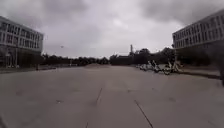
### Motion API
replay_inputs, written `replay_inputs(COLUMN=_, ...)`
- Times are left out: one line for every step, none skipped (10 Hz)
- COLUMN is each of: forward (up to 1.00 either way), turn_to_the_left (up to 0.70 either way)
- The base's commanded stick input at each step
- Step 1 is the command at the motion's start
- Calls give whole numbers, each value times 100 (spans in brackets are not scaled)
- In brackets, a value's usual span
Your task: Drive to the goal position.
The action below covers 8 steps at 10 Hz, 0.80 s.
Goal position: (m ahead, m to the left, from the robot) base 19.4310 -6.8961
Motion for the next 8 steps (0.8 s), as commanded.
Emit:
replay_inputs(forward=85, turn_to_the_left=-3)
replay_inputs(forward=85, turn_to_the_left=-3)
replay_inputs(forward=85, turn_to_the_left=-3)
replay_inputs(forward=85, turn_to_the_left=-3)
replay_inputs(forward=85, turn_to_the_left=-3)
replay_inputs(forward=85, turn_to_the_left=-3)
replay_inputs(forward=85, turn_to_the_left=-3)
replay_inputs(forward=85, turn_to_the_left=-3)
